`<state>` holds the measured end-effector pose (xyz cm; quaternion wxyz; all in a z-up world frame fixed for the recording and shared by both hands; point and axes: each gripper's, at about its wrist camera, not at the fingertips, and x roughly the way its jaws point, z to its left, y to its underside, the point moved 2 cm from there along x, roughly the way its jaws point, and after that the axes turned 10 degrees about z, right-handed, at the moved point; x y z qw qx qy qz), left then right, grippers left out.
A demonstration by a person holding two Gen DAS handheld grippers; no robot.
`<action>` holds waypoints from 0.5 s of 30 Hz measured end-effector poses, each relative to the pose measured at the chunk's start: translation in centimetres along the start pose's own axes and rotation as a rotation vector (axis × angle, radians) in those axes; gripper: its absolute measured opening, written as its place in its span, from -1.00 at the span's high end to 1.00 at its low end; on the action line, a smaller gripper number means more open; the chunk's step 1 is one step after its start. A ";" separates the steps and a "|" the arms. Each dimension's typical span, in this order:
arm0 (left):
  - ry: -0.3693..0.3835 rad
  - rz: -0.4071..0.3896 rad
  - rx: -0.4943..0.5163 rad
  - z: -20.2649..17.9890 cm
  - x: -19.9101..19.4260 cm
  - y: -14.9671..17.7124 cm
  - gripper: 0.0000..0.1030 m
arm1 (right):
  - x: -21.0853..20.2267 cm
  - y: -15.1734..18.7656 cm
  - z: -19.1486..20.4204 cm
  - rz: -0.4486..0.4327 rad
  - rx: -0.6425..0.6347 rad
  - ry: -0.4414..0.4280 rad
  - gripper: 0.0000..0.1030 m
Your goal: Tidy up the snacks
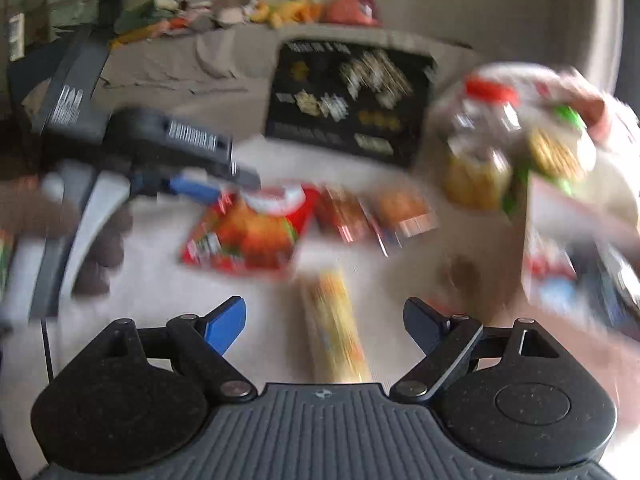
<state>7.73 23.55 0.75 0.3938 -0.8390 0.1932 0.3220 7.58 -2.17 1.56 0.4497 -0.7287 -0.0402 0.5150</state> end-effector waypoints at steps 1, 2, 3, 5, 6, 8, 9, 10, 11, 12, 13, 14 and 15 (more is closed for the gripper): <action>0.007 -0.007 -0.010 0.5 -0.5 0.0 -0.07 | 0.5 -1.3 0.2 -0.002 0.009 -0.026 -0.69; 0.012 -0.016 -0.021 1.0 -1.1 0.1 -0.07 | 1.3 -2.5 0.2 0.005 0.025 -0.053 -0.69; 0.013 -0.023 -0.031 1.6 -1.7 0.2 -0.07 | 2.2 -3.4 0.3 0.018 0.046 -0.075 -0.69; 0.005 -0.040 -0.048 2.8 -3.0 0.5 -0.07 | 4.5 -5.3 0.6 0.064 0.103 -0.095 -0.69; -0.011 -0.051 -0.054 3.5 -3.7 0.6 -0.07 | 5.8 -6.1 0.8 0.092 0.136 -0.101 -0.69; -0.056 -0.077 -0.060 4.7 -5.2 0.9 -0.07 | 7.9 -7.1 1.3 0.131 0.182 -0.119 -0.69; -0.078 -0.089 -0.060 5.2 -5.7 0.9 -0.07 | 8.8 -7.4 1.6 0.145 0.194 -0.121 -0.69; -0.097 -0.097 -0.060 5.6 -6.2 1.0 -0.07 | 9.7 -7.8 2.1 0.159 0.198 -0.118 -0.70; -0.113 -0.101 -0.060 6.0 -6.6 1.1 -0.07 | 10.5 -8.1 2.7 0.172 0.194 -0.106 -0.74; -0.119 -0.102 -0.064 6.3 -6.9 1.2 -0.07 | 10.9 -8.3 3.1 0.168 0.182 -0.083 -0.81; -0.117 -0.102 -0.071 6.6 -7.0 1.3 -0.07 | 11.2 -8.6 3.7 0.165 0.161 -0.065 -0.82; -0.110 -0.101 -0.079 6.9 -7.1 1.3 -0.07 | 11.6 -8.8 4.3 0.171 0.133 -0.057 -0.83; -0.106 -0.099 -0.087 7.2 -7.1 1.3 -0.07 | 11.9 -9.0 4.9 0.180 0.104 -0.049 -0.86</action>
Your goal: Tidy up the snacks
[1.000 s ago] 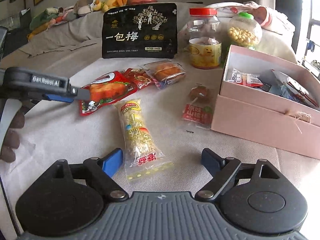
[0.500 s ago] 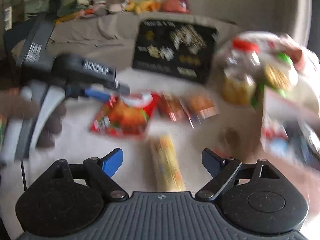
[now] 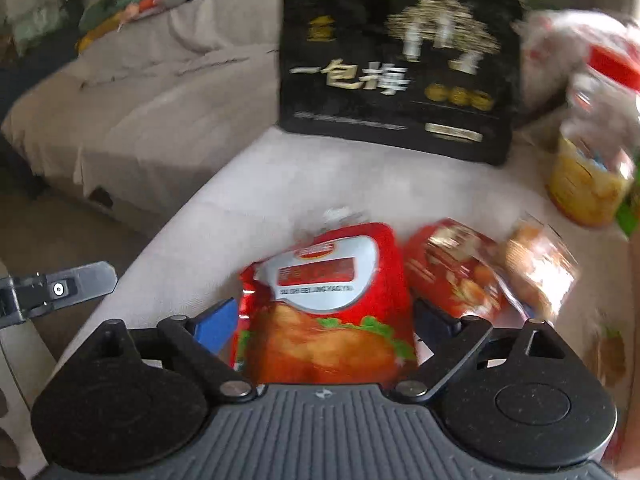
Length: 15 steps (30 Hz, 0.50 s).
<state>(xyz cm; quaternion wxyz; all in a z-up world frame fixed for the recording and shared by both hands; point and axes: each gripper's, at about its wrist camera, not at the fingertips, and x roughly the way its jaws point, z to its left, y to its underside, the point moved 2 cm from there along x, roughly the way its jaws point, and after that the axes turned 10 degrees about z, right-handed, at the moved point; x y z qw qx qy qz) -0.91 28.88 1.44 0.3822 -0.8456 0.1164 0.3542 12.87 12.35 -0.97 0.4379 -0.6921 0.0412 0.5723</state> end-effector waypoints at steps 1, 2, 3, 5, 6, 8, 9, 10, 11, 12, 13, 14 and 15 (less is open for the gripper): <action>0.001 0.003 -0.006 0.2 0.1 0.0 -0.07 | 0.3 -0.2 0.5 0.009 -0.023 0.022 -0.87; 0.002 0.008 -0.010 0.3 0.3 0.0 -0.07 | 0.5 -0.2 1.0 0.018 -0.052 0.050 -0.87; 0.004 0.014 -0.011 0.4 0.4 0.1 -0.07 | 0.7 -0.1 1.5 0.022 -0.079 0.073 -0.87; 0.009 0.026 -0.007 0.5 0.5 0.3 -0.07 | 0.4 0.4 1.6 0.015 -0.086 0.073 -0.83; 0.013 0.029 -0.002 0.5 0.5 0.4 -0.07 | 0.1 0.6 1.4 0.017 -0.075 0.058 -0.77; 0.022 0.036 0.005 0.4 0.3 0.7 -0.07 | -0.9 1.1 1.0 0.017 -0.066 0.025 -0.65; 0.030 0.043 0.008 0.3 0.3 0.8 -0.07 | -1.5 1.5 0.9 0.022 -0.066 0.014 -0.58; 0.037 0.049 0.011 0.3 0.3 0.9 -0.07 | -2.0 2.0 0.7 0.026 -0.068 0.003 -0.57; 0.043 0.056 0.016 0.2 0.3 1.1 -0.07 | -2.7 2.6 0.6 0.034 -0.071 -0.016 -0.57; 0.050 0.063 0.021 0.0 0.3 1.3 -0.07 | -3.2 3.3 0.6 0.039 -0.074 -0.029 -0.57; 0.061 0.073 0.029 -0.2 0.3 1.5 -0.07 | -3.8 4.0 0.5 0.045 -0.077 -0.041 -0.57; 0.077 0.086 0.039 -0.4 0.3 1.8 -0.07 | -4.2 4.7 0.4 0.049 -0.081 -0.048 -0.57; 0.098 0.101 0.047 -0.7 0.4 2.1 -0.07 | -4.7 5.5 0.4 0.052 -0.083 -0.061 -0.57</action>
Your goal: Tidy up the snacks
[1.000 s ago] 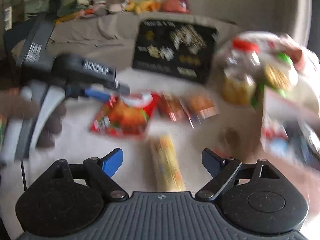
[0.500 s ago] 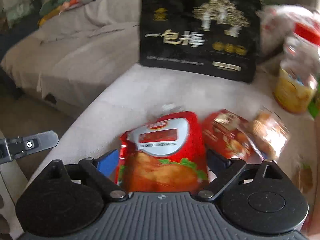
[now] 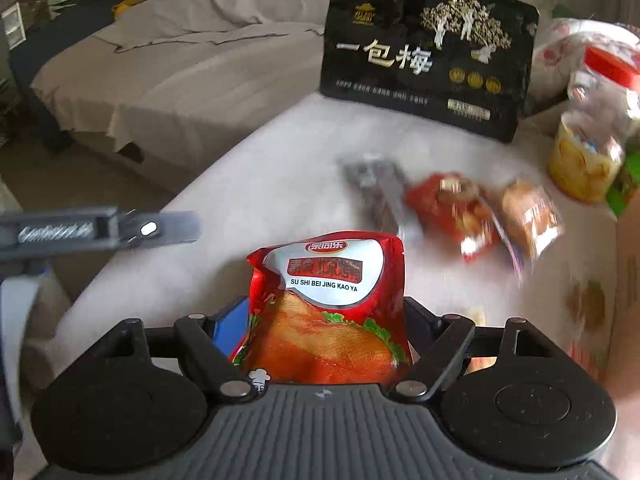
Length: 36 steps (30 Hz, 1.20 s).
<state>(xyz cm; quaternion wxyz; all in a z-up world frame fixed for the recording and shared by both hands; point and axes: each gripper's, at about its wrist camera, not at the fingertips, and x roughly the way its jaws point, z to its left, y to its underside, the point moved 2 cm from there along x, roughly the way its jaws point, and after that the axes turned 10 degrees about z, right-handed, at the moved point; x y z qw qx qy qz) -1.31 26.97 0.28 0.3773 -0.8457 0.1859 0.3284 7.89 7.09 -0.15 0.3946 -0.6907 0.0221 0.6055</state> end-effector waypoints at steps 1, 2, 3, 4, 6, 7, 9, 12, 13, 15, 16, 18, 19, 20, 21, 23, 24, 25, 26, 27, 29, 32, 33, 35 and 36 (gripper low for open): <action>0.025 0.018 0.010 -0.2 0.1 0.3 -0.07 | -0.4 0.8 0.0 0.005 -0.006 -0.021 -0.60; 0.055 0.044 0.023 -0.5 0.1 0.8 -0.07 | -0.9 1.6 -0.1 0.016 -0.014 -0.049 -0.62; 0.080 0.064 0.033 -0.8 0.2 1.3 -0.07 | -1.3 2.4 -0.3 0.029 -0.022 -0.082 -0.64; 0.100 0.081 0.047 -1.2 0.1 1.7 -0.07 | -1.7 2.9 -0.5 0.035 -0.025 -0.100 -0.65; 0.129 0.115 0.078 -1.9 0.0 2.6 -0.07 | -2.7 4.2 -0.9 0.027 -0.022 -0.113 -0.66; 0.148 0.134 0.086 -2.1 0.0 3.1 -0.07 | -3.2 4.8 -1.2 0.014 -0.012 -0.109 -0.66; 0.193 0.172 0.084 -2.5 -0.2 3.9 -0.07 | -4.3 5.7 -2.3 -0.019 0.028 -0.101 -0.67; 0.235 0.213 0.072 -3.1 -0.6 5.1 -0.07 | -6.0 6.8 -4.4 -0.064 0.099 -0.121 -0.67; 0.239 0.222 0.074 -3.3 -0.8 5.4 -0.07 | -6.5 7.4 -5.1 -0.076 0.119 -0.131 -0.67; 0.242 0.247 0.093 -4.0 -1.1 6.2 -0.07 | -7.4 8.6 -6.3 -0.118 0.151 -0.114 -0.67; 0.245 0.259 0.107 -4.4 -1.2 6.5 -0.07 | -7.6 9.3 -6.7 -0.130 0.149 -0.071 -0.67; 0.251 0.279 0.126 -5.3 -1.0 7.0 -0.07 | -7.4 10.3 -7.0 -0.132 0.123 0.058 -0.67; 0.246 0.284 0.126 -5.7 -0.7 7.1 -0.07 | -7.1 10.8 -7.1 -0.129 0.114 0.112 -0.67; 0.236 0.282 0.126 -6.2 -0.3 7.1 -0.07 | -6.7 11.3 -7.2 -0.122 0.112 0.138 -0.67; 0.228 0.273 0.131 -6.8 0.0 7.1 -0.07 | -6.5 11.8 -7.5 -0.114 0.117 0.135 -0.67; 0.217 0.252 0.142 -8.0 0.9 7.0 -0.07 | -6.0 12.7 -7.9 -0.104 0.136 0.098 -0.67; 0.213 0.241 0.147 -8.5 1.3 7.0 -0.07 | -5.7 13.0 -8.2 -0.107 0.142 0.092 -0.67; 0.206 0.225 0.158 -9.0 1.9 6.9 -0.07 | -5.7 13.4 -8.1 -0.132 0.137 0.103 -0.67; 0.200 0.201 0.175 -9.5 2.4 6.9 -0.07 | -5.6 13.6 -8.0 -0.147 0.126 0.115 -0.68; 0.194 0.178 0.187 -9.9 3.0 6.8 -0.07 | -5.6 13.9 -7.7 -0.162 0.120 0.124 -0.69; 0.180 0.144 0.208 -10.8 3.6 7.0 -0.11 | -5.7 14.2 -7.7 -0.176 0.120 0.123 -0.69; 0.146 0.156 0.268 -12.7 4.0 7.1 -0.23 | -5.6 14.0 -8.0 -0.189 0.137 0.094 -0.70; 0.138 0.177 0.281 -13.3 4.0 7.1 -0.23 | -5.7 14.0 -8.2 -0.194 0.144 0.085 -0.70; 0.146 0.209 0.304 -14.6 3.5 7.2 -0.24 | -5.8 14.1 -8.6 -0.205 0.159 0.065 -0.70; 0.155 0.201 0.323 -15.1 3.1 7.4 -0.24 | -5.9 14.1 -8.6 -0.210 0.168 0.058 -0.70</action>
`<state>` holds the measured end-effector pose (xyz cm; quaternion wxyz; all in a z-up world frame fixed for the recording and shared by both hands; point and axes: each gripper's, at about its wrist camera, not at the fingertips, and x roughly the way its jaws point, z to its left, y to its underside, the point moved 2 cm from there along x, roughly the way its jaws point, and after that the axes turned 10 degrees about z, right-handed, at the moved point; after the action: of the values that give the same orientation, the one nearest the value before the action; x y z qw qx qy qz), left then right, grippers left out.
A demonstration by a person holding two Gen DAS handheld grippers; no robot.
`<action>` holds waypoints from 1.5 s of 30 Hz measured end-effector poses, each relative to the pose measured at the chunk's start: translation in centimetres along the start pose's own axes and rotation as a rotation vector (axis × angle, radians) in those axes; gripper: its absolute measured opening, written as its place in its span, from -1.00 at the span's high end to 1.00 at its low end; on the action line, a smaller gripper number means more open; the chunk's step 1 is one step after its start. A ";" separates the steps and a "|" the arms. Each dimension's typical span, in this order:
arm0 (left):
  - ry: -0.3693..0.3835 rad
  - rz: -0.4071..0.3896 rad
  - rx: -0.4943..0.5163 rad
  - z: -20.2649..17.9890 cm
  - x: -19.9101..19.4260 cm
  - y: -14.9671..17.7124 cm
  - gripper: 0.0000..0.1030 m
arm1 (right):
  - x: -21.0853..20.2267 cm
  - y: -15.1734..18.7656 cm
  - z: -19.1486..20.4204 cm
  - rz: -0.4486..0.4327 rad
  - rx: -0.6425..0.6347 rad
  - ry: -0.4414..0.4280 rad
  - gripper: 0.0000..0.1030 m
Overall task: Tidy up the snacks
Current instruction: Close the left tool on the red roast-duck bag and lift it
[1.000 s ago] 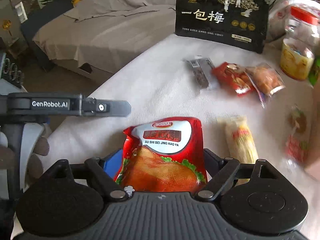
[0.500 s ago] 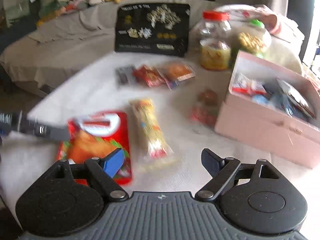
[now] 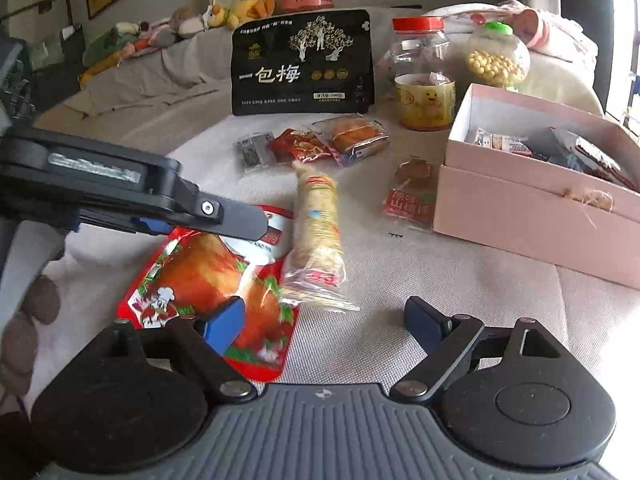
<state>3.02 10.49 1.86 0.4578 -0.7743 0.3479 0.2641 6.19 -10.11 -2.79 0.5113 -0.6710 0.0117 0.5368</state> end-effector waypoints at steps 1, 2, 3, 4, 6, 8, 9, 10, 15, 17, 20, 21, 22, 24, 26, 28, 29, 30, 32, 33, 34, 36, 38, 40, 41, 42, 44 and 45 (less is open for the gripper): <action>0.003 -0.013 0.025 -0.7 -0.4 0.0 -0.24 | -0.2 0.1 -0.1 -0.004 0.010 -0.008 -0.70; 0.013 -0.022 0.049 -1.3 -0.8 0.0 -0.24 | -0.2 0.1 -0.3 -0.008 0.019 -0.017 -0.70; 0.030 -0.033 0.068 -1.9 -1.1 0.1 -0.24 | -0.3 0.1 -0.5 -0.011 0.027 -0.023 -0.70; 0.052 -0.051 0.086 -2.4 -1.4 0.1 -0.25 | -0.4 0.1 -0.5 -0.014 0.036 -0.031 -0.70; 0.098 -0.081 0.115 -2.9 -1.5 0.3 -0.25 | -0.4 0.1 -0.8 -0.019 0.045 -0.040 -0.70; 0.083 -0.090 0.127 -3.4 -0.9 0.3 -0.26 | -0.5 0.2 -0.8 -0.022 0.048 -0.046 -0.70; 0.047 -0.087 0.134 -3.5 -0.6 0.3 -0.27 | -0.5 0.2 -0.9 -0.024 0.049 -0.048 -0.70; 0.008 -0.074 0.144 -3.7 -0.2 0.2 -0.33 | -0.5 0.2 -0.9 -0.025 0.049 -0.051 -0.70; -0.062 0.071 0.149 -2.9 2.2 0.9 -0.37 | -0.6 0.2 -0.9 -0.027 0.053 -0.057 -0.70; -0.057 0.056 0.151 -2.7 2.3 1.2 -0.36 | -0.6 0.3 -0.9 -0.027 0.054 -0.058 -0.70; -0.040 0.056 0.132 -2.3 2.3 1.2 -0.36 | -0.7 0.3 -0.8 -0.018 0.039 -0.038 -0.70; -0.038 0.057 0.133 -2.2 2.3 1.2 -0.36 | -0.8 0.4 -0.7 -0.005 0.029 -0.016 -0.70; -0.041 0.057 0.139 -2.3 2.3 1.2 -0.35 | -1.1 0.7 -0.6 0.011 0.012 0.018 -0.70; -0.051 0.058 0.163 -2.4 2.4 1.2 -0.34 | -2.0 1.8 -0.5 0.017 -0.036 0.087 -0.70; -0.066 0.047 0.191 -2.8 2.5 1.7 -0.34 | -2.6 3.2 -0.9 0.012 -0.045 0.123 -0.71; -0.109 0.038 0.245 -3.6 2.7 2.2 -0.34 | -3.2 4.2 -1.5 -0.016 -0.017 0.110 -0.73; -0.140 0.039 0.280 -4.2 2.9 2.4 -0.34 | -3.3 4.5 -1.7 -0.028 -0.008 0.108 -0.73; -0.172 0.041 0.309 -4.8 3.1 2.6 -0.34 | -3.3 4.5 -1.6 -0.030 -0.011 0.114 -0.73; -0.229 0.044 0.353 -5.7 3.4 3.0 -0.36 | -3.2 4.5 -1.3 -0.031 -0.024 0.134 -0.79; -0.241 0.045 0.359 -5.8 3.5 3.1 -0.36 | -3.1 4.5 -1.2 -0.031 -0.027 0.139 -0.80; -0.246 0.050 0.358 -5.9 3.5 3.2 -0.37 | -3.2 4.5 -1.3 -0.031 -0.026 0.137 -0.80; -0.240 0.059 0.351 -5.8 3.4 3.1 -0.37 | -3.2 4.5 -1.5 -0.030 -0.018 0.122 -0.82; -0.231 0.058 0.339 -5.5 3.2 3.0 -0.32 | -3.2 4.6 -1.5 -0.028 -0.019 0.117 -0.82; -0.226 0.052 0.332 -5.4 3.1 3.1 -0.30 | -3.1 4.5 -1.4 -0.025 -0.021 0.115 -0.86; -0.225 0.050 0.329 -5.3 3.1 3.1 -0.28 | -3.1 4.5 -1.4 -0.019 -0.026 0.106 -0.88; -0.223 0.048 0.325 -5.3 3.1 3.1 -0.27 | -3.0 4.4 -1.5 -0.007 -0.036 0.087 -0.96; -0.210 0.041 0.306 -5.1 2.8 3.1 -0.13 | -2.9 4.2 -1.7 0.029 -0.059 0.046 -1.00; -0.197 0.038 0.291 -4.9 2.6 3.1 -0.10 | -2.9 4.0 -1.8 0.041 -0.062 0.038 -1.00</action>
<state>2.62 4.31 0.52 0.5920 -0.6635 0.3502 0.2942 3.95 -14.83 -3.56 0.4788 -0.6962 0.0184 0.5345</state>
